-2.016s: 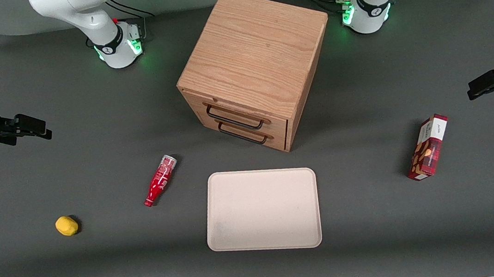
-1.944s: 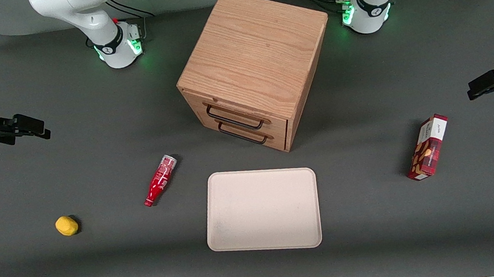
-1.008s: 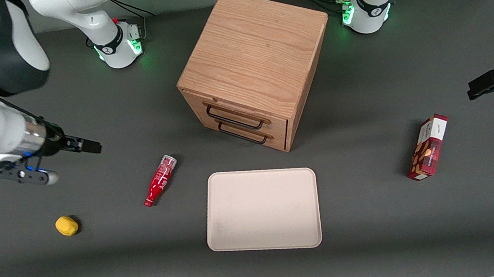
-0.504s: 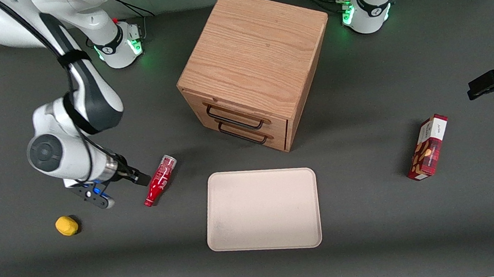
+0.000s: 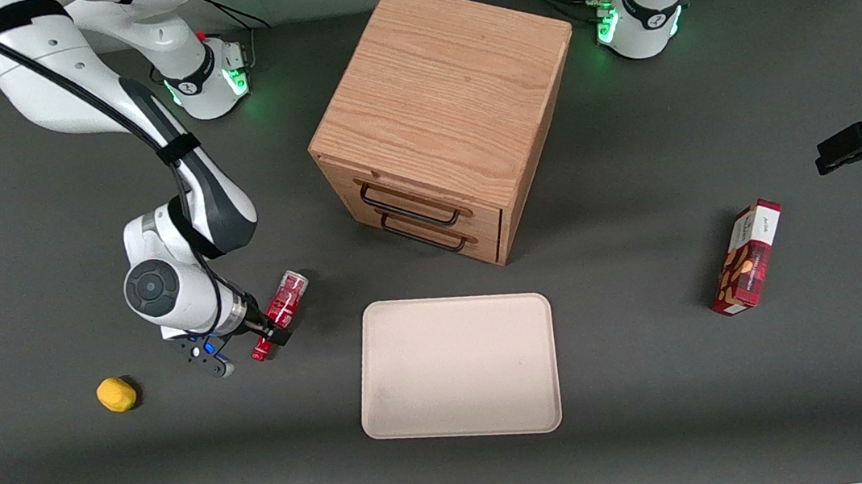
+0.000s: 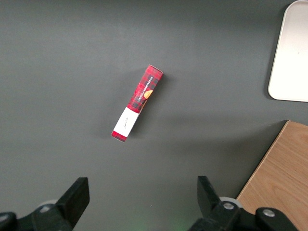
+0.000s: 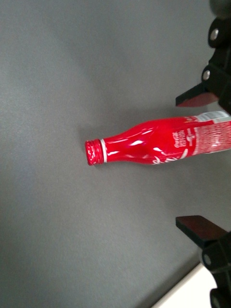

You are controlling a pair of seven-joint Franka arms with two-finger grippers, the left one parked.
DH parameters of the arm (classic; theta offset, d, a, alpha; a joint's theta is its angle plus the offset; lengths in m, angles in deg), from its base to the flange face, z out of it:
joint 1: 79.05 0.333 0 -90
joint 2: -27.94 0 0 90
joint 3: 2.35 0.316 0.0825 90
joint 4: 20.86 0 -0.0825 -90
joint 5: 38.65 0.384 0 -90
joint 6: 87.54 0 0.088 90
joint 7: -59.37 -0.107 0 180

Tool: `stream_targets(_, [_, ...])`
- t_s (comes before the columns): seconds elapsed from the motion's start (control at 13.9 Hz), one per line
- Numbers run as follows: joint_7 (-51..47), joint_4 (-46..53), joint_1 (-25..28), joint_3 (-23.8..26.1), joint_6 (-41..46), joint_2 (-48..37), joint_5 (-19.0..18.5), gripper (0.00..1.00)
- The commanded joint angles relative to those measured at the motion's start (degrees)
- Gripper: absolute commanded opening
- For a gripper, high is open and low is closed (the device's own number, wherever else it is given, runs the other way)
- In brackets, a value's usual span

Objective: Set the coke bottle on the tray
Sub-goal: 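Move the open right gripper over the red Coca-Cola bottle's neck, then lower the right gripper and close it around the bottle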

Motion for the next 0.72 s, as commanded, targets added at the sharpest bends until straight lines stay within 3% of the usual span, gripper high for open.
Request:
stream_targets(0.0, [-2.69, -4.02, -0.17, 0.47, -2.68, -0.72, -2.58, 1.0])
stream_targets(0.65, [-3.57, -7.81, -0.17, 1.26, -9.79, 2.35, -5.93, 1.0])
